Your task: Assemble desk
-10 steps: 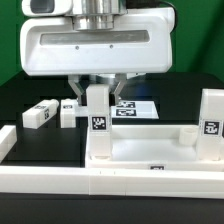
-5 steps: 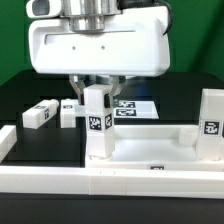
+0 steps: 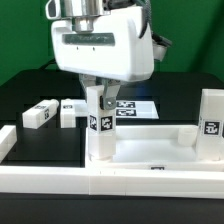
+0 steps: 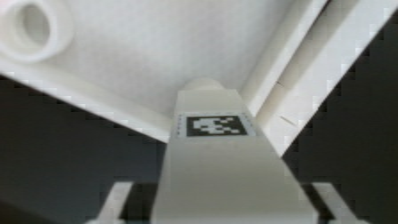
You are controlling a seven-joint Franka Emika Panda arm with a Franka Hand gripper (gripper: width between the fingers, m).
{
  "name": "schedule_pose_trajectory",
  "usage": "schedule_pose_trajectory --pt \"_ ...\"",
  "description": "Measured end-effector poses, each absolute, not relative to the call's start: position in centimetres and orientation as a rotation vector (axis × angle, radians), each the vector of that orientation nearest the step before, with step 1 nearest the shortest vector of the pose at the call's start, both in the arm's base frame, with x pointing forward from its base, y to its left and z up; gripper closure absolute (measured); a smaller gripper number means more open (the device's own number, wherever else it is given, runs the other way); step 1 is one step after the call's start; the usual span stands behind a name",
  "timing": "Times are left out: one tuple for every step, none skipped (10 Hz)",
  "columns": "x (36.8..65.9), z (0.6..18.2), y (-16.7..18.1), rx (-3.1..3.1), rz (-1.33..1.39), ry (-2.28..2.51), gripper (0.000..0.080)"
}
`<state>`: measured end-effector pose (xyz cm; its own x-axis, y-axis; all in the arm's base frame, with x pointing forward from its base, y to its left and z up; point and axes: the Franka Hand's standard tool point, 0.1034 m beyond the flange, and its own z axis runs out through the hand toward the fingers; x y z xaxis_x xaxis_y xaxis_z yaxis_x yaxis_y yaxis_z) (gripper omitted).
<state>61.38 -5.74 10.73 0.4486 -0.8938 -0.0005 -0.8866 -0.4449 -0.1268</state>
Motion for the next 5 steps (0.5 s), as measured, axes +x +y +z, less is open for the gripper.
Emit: schedule_pose_trajectory --pt "61.40 10.74 -5.68 -2.495 -0.091 1.708 0.0509" --pt "61.42 10.74 -5.61 -2.429 -0.083 1.789 0.0509" --pt "61.44 10.74 -5.57 -2.402 -0.081 1.824 0.0509" --pt "61.44 10.74 -5.52 -2.415 -0.082 1.806 0.0416" --pt "61.44 10.74 -5.52 -2.451 -0.086 1.758 0.0272"
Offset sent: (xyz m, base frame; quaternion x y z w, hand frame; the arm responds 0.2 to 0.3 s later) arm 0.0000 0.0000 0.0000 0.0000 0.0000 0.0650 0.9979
